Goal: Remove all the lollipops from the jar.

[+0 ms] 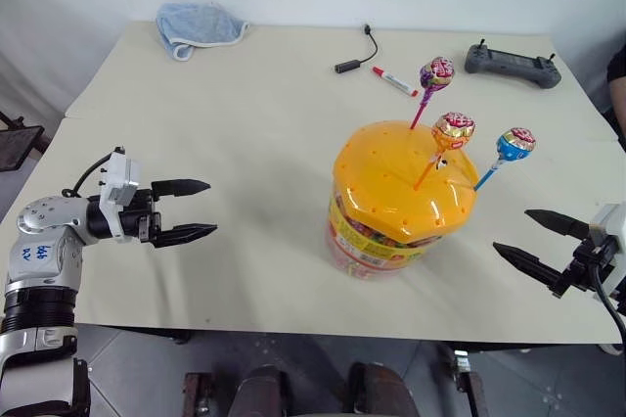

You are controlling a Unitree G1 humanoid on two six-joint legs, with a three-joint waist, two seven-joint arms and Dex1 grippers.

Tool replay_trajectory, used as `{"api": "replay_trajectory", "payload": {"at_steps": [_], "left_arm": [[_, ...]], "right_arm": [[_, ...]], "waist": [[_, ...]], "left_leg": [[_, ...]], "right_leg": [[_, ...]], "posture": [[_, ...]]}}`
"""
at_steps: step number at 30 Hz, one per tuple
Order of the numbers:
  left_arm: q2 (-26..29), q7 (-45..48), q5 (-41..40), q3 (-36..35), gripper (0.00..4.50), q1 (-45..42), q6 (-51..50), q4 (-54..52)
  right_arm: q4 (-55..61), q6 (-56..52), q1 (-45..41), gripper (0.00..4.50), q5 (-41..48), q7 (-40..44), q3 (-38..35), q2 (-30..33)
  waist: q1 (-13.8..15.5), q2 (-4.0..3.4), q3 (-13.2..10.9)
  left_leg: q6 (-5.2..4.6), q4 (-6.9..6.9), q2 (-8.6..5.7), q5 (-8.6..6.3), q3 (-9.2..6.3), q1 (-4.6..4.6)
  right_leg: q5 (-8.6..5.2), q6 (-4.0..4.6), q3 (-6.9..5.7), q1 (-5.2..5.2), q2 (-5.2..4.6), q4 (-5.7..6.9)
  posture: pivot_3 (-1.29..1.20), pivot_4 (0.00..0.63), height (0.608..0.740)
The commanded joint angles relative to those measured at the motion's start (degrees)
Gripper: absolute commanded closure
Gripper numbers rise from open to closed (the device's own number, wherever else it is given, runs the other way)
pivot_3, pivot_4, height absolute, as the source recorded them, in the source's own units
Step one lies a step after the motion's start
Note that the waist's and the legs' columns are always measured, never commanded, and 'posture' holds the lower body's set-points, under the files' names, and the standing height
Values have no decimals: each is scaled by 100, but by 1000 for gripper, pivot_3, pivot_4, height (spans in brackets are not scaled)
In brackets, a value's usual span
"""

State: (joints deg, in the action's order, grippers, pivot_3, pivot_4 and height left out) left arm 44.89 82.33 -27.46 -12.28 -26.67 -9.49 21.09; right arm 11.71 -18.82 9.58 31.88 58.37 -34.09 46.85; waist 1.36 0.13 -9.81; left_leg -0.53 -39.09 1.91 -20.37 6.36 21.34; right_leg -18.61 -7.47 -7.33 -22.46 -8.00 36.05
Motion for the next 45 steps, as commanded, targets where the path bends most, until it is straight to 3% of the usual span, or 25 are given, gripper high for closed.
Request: {"api": "replay_trajectory", "payload": {"at_steps": [1,7,13,21,27,33,38,45], "left_arm": [[-10,120,-192,-52,0,-113,-77,-78],[-92,-77,-328,-66,0,-276,-477,-241],[-162,37,-505,-58,0,-516,-651,-482],[-142,277,-516,249,0,-934,-982,-598],[-199,650,-638,346,0,-1239,-1052,-550],[-202,582,-637,395,0,-1278,-1043,-637],[-166,563,-672,361,0,-1261,-1071,-718],[-142,575,-728,356,0,-1281,-1071,-724]], "right_arm": [[240,-102,49,34,211,41,-283,153],[524,-892,204,34,429,-224,-460,388],[1304,-1722,186,34,1183,-552,-1128,510],[2585,-2622,-108,34,2916,-1249,-1785,667],[2800,-2603,-1103,34,4121,-2216,-1082,762],[2591,-2504,-1465,34,4025,-2098,-438,833],[2457,-2323,-1654,1245,3938,-2118,-349,708],[2339,-2170,-1887,3691,3904,-2117,-419,786]], "waist": [[-1,0,0],[17,1,0],[7,2,1],[9,6,1],[-7,19,-1],[10,21,-1],[5,22,-1],[5,22,-1]], "left_leg": [[0,0,0,0,0,0],[-1,-3,-4,0,-4,1],[-1,-3,-3,0,-9,1],[-1,-5,-5,0,-18,3],[-1,-8,-4,0,-32,3],[-2,-10,-8,-1,-33,15],[-3,-11,-8,-1,-35,16],[-2,-11,-8,-1,-35,16]], "right_leg": [[0,0,0,0,0,0],[1,-1,-1,3,-3,2],[1,-1,-3,2,-2,3],[1,-1,-8,6,-3,2],[1,-1,-8,6,-3,2],[1,-1,-19,6,-4,0],[1,-1,-21,6,-5,1],[1,-1,-22,6,-5,1]], "posture": [[0,150,740],[0,150,740],[0,150,740],[0,150,740],[0,150,740],[0,150,740],[0,150,740],[0,150,740]]}}
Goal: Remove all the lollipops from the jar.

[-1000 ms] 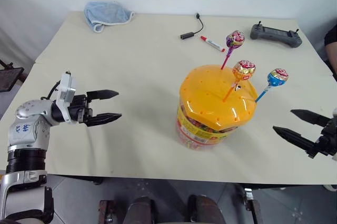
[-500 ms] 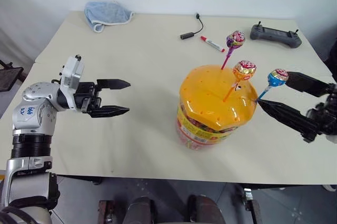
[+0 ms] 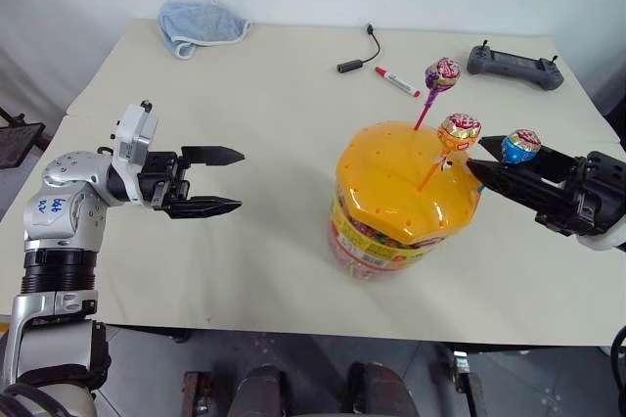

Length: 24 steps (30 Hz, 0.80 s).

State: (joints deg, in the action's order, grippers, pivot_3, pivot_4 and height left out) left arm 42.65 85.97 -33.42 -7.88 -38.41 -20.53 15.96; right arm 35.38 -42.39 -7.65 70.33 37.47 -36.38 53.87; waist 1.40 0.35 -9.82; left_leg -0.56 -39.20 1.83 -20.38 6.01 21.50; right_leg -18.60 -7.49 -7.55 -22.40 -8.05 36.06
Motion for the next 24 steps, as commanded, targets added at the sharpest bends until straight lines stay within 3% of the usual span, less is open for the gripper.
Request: {"api": "replay_trajectory", "payload": {"at_steps": [1,3,12,19,24], "left_arm": [[82,214,-149,-91,0,-112,31,-210],[97,233,-180,-104,0,-109,15,-215],[133,232,-356,-167,0,-117,-80,-358],[50,65,-676,-292,0,-257,-274,-649],[1,-137,-892,-338,0,-332,-501,-988]], "right_arm": [[-52,188,-232,4031,106,-66,-227,104],[-102,182,-375,4468,203,-142,-334,152],[-955,40,-1092,4468,294,-765,-801,638],[-2087,-794,-126,4468,-1073,-599,-296,1445],[-2680,-730,344,4468,-2198,-614,410,1405]], "waist": [[-1,0,0],[-3,0,0],[-4,0,0],[4,5,2],[-13,4,2]], "left_leg": [[0,0,0,0,0,0],[0,-1,0,0,0,0],[0,-1,0,0,1,1],[-1,-1,-1,-1,2,4],[-1,0,0,0,6,4]], "right_leg": [[0,0,0,0,0,0],[0,0,0,0,0,0],[0,0,0,0,-2,0],[0,0,-1,0,-4,0],[0,0,1,-5,-4,1]], "posture": [[0,150,740],[0,150,740],[0,150,740],[0,150,740],[0,150,740]]}}
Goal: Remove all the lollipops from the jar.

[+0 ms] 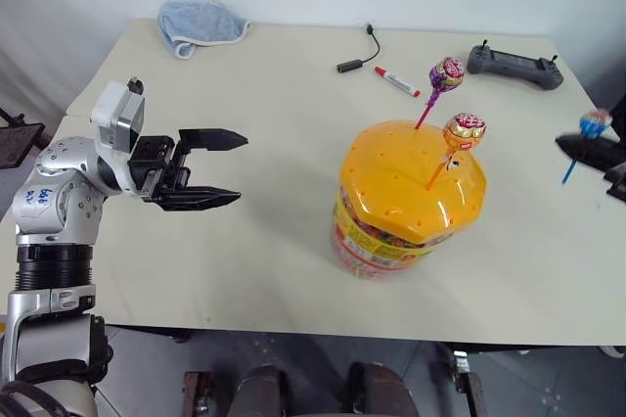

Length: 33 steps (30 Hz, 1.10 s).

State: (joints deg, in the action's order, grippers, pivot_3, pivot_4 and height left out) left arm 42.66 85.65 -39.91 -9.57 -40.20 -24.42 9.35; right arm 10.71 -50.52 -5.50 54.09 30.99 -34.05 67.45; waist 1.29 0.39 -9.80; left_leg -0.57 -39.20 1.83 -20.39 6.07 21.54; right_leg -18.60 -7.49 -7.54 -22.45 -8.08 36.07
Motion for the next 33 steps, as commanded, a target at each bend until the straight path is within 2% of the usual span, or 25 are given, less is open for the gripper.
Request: {"api": "replay_trajectory", "payload": {"at_steps": [1,7,10,15,18,23,28,29,33], "left_arm": [[1,-131,-255,-167,0,-158,-129,-385],[25,-244,-233,-153,0,-180,-137,-583],[44,-326,-231,-148,0,-294,-186,-643],[146,-395,-134,-74,0,-276,-312,-695],[117,-394,-155,-91,0,-277,-318,-710],[70,-363,-157,-101,0,-356,-267,-638],[30,-306,-127,-62,0,-409,-213,-529],[19,-296,-125,-57,0,-425,-200,-504],[9,-248,-102,-39,0,-469,-161,-407]], "right_arm": [[-311,50,189,4468,-726,34,305,19],[-635,-213,264,4468,-1322,-51,768,-198],[-1166,-223,75,4468,-1690,-258,1025,-474],[-1537,-27,-65,4468,-2086,-306,1078,-833],[-1339,8,83,3714,-2158,-223,985,-987],[-892,-151,347,1979,-2128,-180,667,-1125],[-68,-261,1009,263,-1906,152,-103,-1217],[173,-218,1144,16,-1820,285,-345,-1239],[840,-118,1389,16,-1518,658,-1018,-1319]], "waist": [[-3,0,0],[3,0,0],[5,0,0],[-2,-3,0],[-9,-3,0],[10,-3,0],[34,-3,0],[26,-3,0],[17,-3,0]], "left_leg": [[0,0,0,0,0,0],[0,-1,0,0,-1,1],[0,-2,0,0,-2,1],[0,-1,-2,0,-1,2],[1,0,-1,0,-1,2],[0,-1,-1,0,-1,2],[0,-1,-2,0,-4,3],[0,-1,-2,0,-4,3],[0,-2,-2,0,-3,2]], "right_leg": [[0,0,0,-1,0,0],[0,0,0,-1,0,0],[0,0,-1,1,0,-1],[0,0,-1,0,-1,-1],[0,0,-2,-1,0,-1],[0,0,-1,0,-1,-1],[0,0,-2,0,-1,-2],[0,0,-2,1,-1,-1],[0,0,0,1,0,-2]], "posture": [[0,150,740],[0,150,740],[0,150,740],[0,150,740],[0,150,740],[0,150,740],[0,150,740],[0,150,740],[0,150,740]]}}
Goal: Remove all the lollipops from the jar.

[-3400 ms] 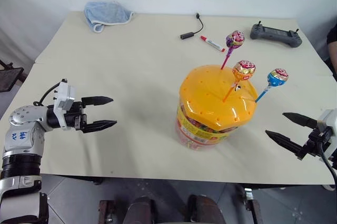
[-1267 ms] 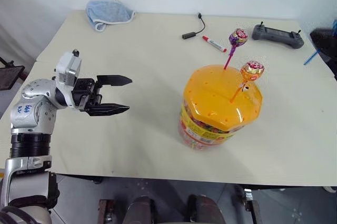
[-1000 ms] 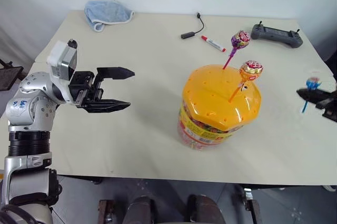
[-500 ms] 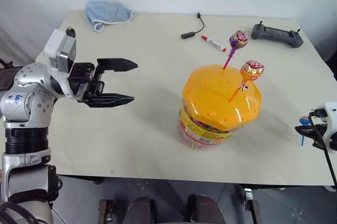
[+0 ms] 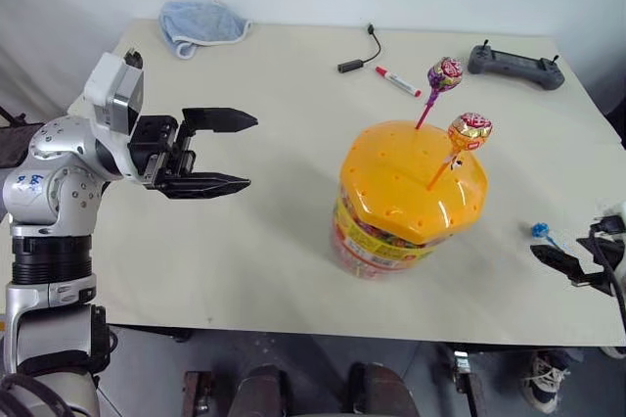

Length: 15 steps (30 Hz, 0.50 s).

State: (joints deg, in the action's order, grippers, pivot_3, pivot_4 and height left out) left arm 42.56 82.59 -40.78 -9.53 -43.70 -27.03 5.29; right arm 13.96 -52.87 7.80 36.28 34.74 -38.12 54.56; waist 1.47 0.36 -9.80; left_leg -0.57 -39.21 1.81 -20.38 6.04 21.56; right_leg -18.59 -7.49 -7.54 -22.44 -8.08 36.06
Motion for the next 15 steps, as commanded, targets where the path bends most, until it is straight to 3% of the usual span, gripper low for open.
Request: {"api": "replay_trajectory", "payload": {"at_steps": [1,7,15], "left_arm": [[12,77,-4,-34,0,-130,116,31],[-35,156,45,16,0,-183,187,180],[-117,286,133,82,0,-295,354,431]], "right_arm": [[814,129,57,16,539,480,-885,-62],[1737,46,-515,16,2002,869,-1475,-22],[2297,217,-1433,16,2892,1302,-480,745]], "waist": [[0,0,0],[-10,1,0],[-13,4,-2]], "left_leg": [[0,0,0,0,0,0],[0,-1,1,0,-6,-2],[0,-4,-2,0,-16,-2]], "right_leg": [[0,0,1,0,0,0],[0,0,2,2,3,0],[1,-1,-4,6,1,0]], "posture": [[0,150,740],[0,150,740],[0,150,740]]}}
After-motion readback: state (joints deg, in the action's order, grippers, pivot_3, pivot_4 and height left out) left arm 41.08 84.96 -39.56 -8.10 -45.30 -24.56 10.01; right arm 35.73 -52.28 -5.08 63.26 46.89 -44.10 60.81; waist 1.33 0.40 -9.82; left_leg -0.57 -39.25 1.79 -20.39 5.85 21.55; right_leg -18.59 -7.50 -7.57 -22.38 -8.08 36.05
